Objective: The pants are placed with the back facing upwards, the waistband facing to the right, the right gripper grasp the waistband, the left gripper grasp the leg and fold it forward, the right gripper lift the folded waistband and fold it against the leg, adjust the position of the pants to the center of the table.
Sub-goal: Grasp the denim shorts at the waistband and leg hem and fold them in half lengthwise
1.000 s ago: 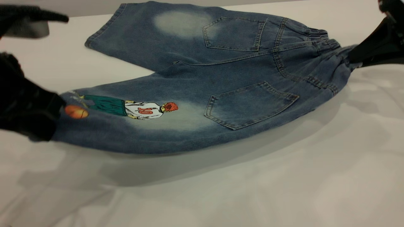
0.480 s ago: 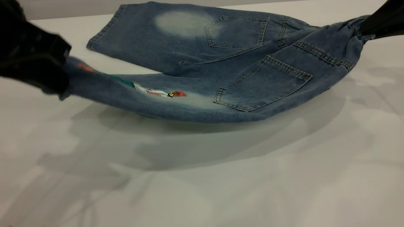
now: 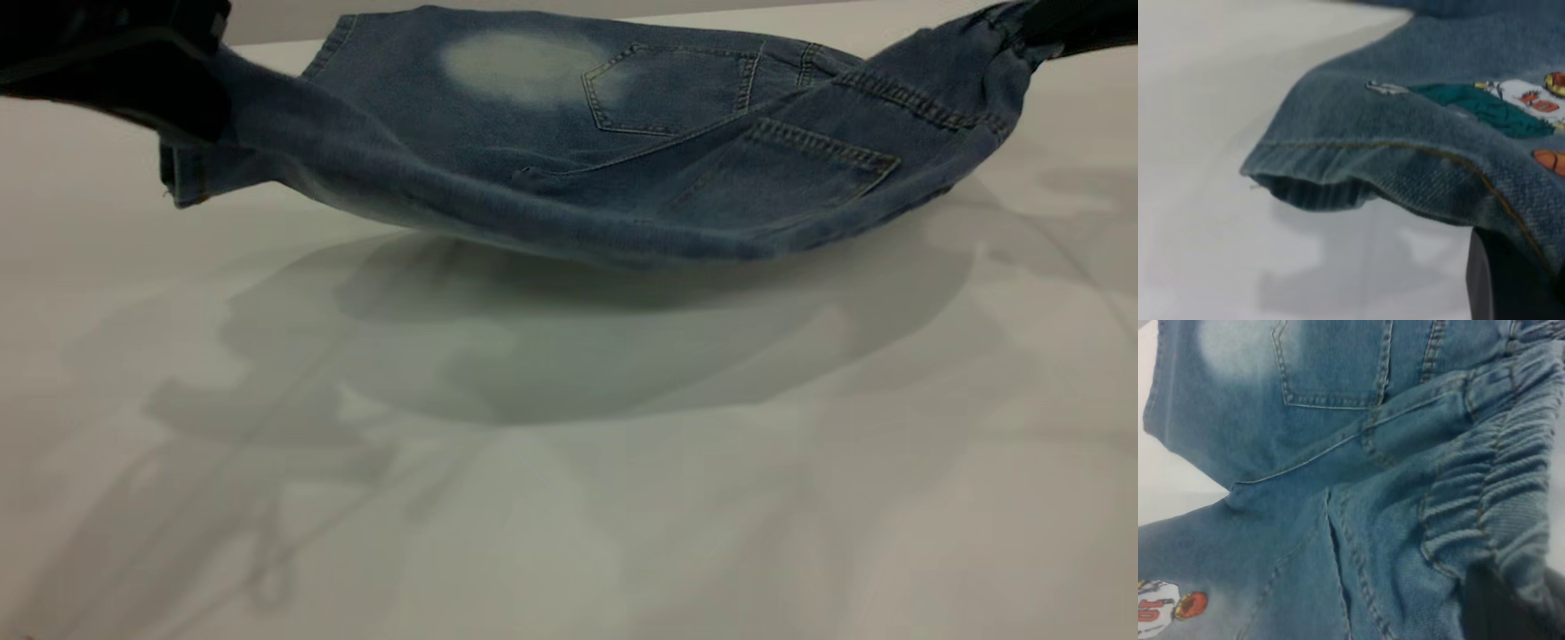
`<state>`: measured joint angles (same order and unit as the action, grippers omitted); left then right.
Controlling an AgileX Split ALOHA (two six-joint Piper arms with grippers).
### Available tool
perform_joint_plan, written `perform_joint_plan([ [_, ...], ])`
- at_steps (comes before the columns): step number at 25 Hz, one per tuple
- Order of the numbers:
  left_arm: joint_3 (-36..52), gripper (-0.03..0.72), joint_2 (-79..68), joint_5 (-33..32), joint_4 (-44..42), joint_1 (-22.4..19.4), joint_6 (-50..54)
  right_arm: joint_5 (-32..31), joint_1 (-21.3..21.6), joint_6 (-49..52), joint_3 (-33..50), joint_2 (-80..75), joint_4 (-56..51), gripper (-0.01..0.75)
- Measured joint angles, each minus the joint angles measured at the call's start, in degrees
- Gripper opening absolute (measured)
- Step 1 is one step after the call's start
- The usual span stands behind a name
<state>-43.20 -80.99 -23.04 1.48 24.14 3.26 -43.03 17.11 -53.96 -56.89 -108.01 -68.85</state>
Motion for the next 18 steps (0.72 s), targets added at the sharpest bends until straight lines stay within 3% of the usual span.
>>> perform_joint_plan([
  [12, -1.0, 0.077, -4.8, 9.6, 0.0, -0.1, 0.0, -1.2, 0.0, 5.2, -6.1, -2.5, 3.5, 0.051],
  [18, -6.0, 0.077, -9.4, 10.7, -1.5, -0.1, 0.0, -2.4, 0.0, 6.1, -10.1, -7.1, 4.6, 0.051],
])
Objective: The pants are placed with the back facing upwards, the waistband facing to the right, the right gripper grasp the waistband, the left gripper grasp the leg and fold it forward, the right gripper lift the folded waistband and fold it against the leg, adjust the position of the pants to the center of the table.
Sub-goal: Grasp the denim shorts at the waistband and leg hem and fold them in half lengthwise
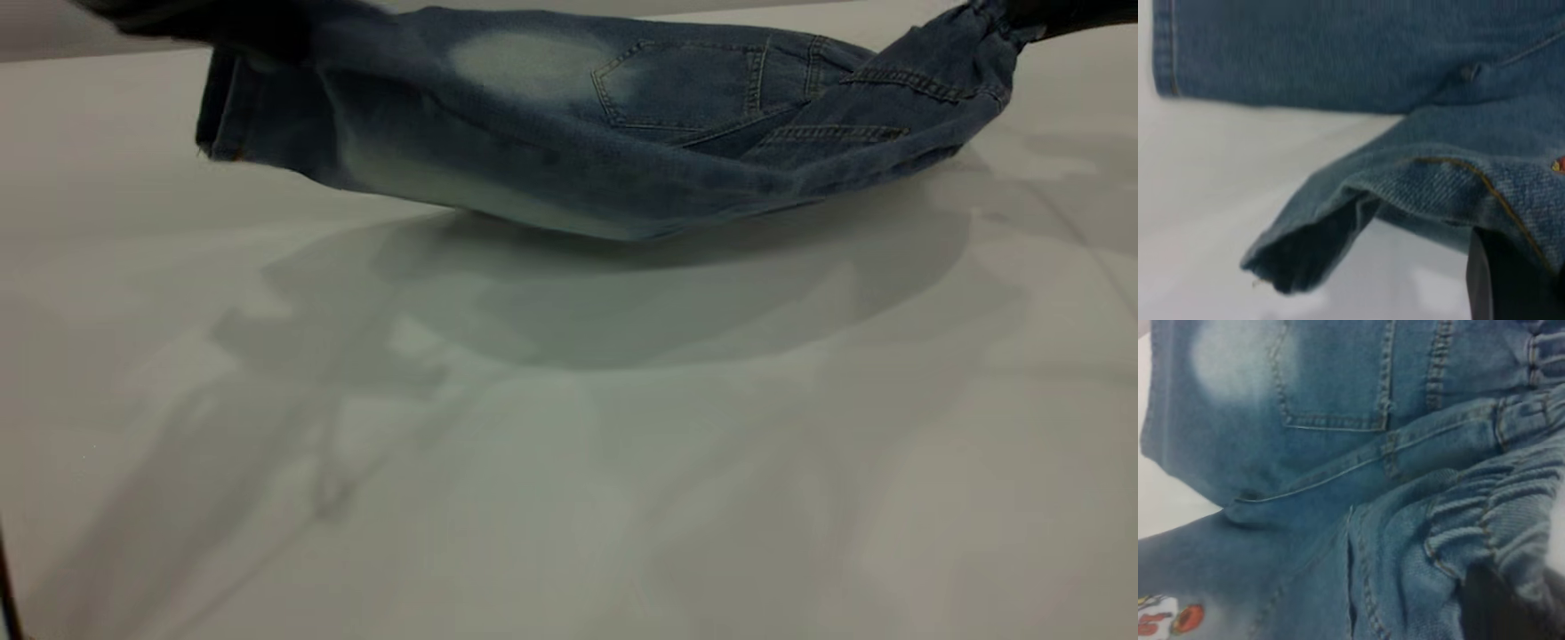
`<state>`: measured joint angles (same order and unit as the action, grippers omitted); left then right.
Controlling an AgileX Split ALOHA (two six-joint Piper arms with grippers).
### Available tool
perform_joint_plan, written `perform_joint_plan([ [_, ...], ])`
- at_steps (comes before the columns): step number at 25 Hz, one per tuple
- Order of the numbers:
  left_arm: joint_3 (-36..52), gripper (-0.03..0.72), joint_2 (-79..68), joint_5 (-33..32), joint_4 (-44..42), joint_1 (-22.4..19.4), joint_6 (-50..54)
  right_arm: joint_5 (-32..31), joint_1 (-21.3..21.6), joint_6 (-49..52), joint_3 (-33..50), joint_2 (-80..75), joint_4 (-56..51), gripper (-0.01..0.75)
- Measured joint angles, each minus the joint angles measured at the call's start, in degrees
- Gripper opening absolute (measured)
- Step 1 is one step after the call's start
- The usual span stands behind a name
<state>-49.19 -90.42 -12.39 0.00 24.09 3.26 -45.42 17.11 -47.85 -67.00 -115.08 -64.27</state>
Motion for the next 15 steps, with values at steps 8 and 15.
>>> perform_joint_plan([
  [8, -7.9, 0.077, -8.2, 0.0, -1.9, -0.2, 0.0, -0.4, 0.0, 3.9, -5.8, -3.7, 3.3, 0.051],
  [15, -13.8, 0.077, -13.8, -0.1, -2.1, -2.1, 0.0, -2.4, 0.0, 5.8, -12.0, -7.8, 4.5, 0.051],
])
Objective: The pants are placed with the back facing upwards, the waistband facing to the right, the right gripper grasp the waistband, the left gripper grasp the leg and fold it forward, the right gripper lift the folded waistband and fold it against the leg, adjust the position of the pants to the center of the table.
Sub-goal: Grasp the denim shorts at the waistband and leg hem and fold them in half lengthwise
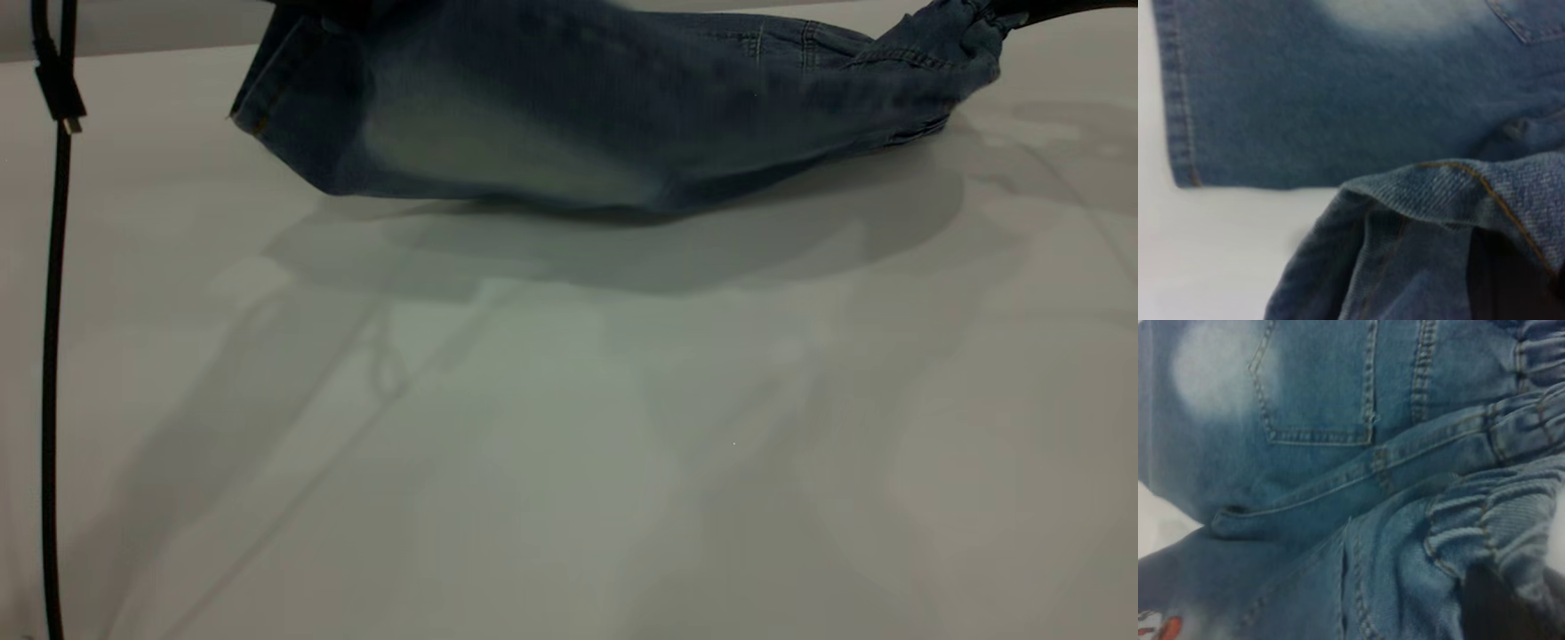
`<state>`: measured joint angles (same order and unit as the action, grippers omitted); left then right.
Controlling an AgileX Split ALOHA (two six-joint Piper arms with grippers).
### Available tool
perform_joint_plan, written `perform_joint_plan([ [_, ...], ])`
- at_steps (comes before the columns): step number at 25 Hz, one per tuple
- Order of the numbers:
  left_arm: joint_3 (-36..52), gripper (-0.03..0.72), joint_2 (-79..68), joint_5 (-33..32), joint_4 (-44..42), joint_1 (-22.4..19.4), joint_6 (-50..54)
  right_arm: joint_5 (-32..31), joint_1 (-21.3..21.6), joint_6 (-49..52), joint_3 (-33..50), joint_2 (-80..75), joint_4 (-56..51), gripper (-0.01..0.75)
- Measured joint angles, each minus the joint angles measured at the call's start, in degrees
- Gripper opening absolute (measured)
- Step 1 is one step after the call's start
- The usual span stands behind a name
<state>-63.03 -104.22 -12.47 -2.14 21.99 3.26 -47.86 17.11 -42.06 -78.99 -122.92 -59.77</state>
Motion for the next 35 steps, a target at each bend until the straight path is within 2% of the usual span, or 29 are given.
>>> perform_joint_plan([
  [11, -2.9, 0.077, -1.5, 1.0, -1.0, -4.7, 0.0, -1.9, 0.0, 0.0, -7.3, -6.0, -0.7, 0.051],
  [22, -3.4, 0.076, -3.1, 5.3, -1.2, -10.7, 0.0, -1.8, -3.5, -0.1, -13.2, -9.5, -0.3, 0.051],
  [29, -9.6, 0.076, -11.6, 5.2, -1.1, -11.0, 0.0, -0.4, -3.7, -0.5, -14.6, -10.0, -0.1, 0.051],
  [35, -18.3, 0.076, -18.2, 1.7, -1.4, -11.0, -2.6, 3.1, -4.0, -3.0, -14.6, -10.1, -0.3, 0.051],
])
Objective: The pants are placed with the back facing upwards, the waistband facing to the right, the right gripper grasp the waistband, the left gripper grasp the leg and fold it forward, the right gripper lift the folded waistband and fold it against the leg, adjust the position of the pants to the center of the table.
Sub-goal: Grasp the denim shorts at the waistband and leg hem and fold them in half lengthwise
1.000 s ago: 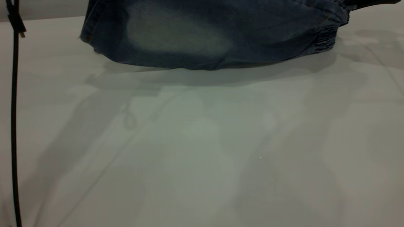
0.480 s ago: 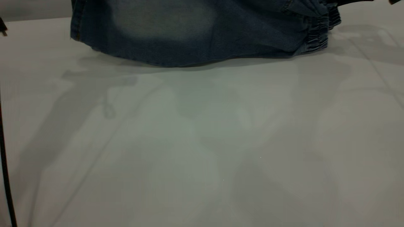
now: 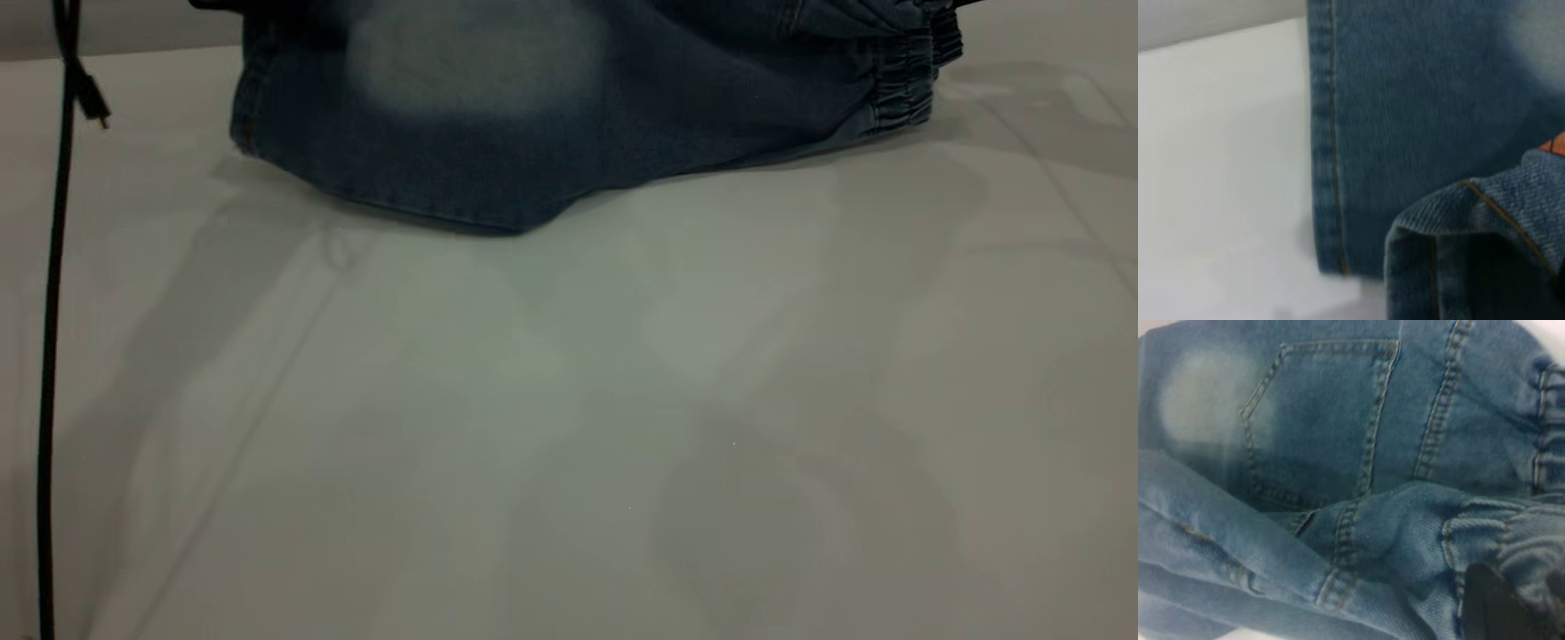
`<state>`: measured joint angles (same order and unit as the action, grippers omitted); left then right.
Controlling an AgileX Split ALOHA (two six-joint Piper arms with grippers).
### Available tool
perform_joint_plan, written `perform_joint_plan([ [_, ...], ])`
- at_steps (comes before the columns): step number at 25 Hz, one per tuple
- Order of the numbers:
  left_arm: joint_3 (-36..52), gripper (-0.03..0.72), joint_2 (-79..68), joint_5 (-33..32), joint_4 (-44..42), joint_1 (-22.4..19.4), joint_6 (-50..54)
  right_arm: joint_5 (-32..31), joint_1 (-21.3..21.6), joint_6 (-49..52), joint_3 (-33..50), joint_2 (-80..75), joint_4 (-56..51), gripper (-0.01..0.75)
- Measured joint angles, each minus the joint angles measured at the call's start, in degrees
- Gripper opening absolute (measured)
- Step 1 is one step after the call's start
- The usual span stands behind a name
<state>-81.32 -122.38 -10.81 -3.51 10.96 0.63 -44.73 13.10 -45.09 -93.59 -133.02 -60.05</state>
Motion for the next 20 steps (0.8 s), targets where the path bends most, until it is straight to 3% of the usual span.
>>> perform_joint_plan([
  [12, -15.8, 0.076, -8.1, -6.0, -3.1, 0.0, -0.6, 6.4, -2.2, -6.4, 0.0, -0.1, -4.4, 0.051],
  [20, -20.2, 0.076, -10.9, -5.3, -4.6, -0.1, -0.6, 9.8, -2.4, -11.6, 0.0, -0.1, -7.4, 0.051],
])
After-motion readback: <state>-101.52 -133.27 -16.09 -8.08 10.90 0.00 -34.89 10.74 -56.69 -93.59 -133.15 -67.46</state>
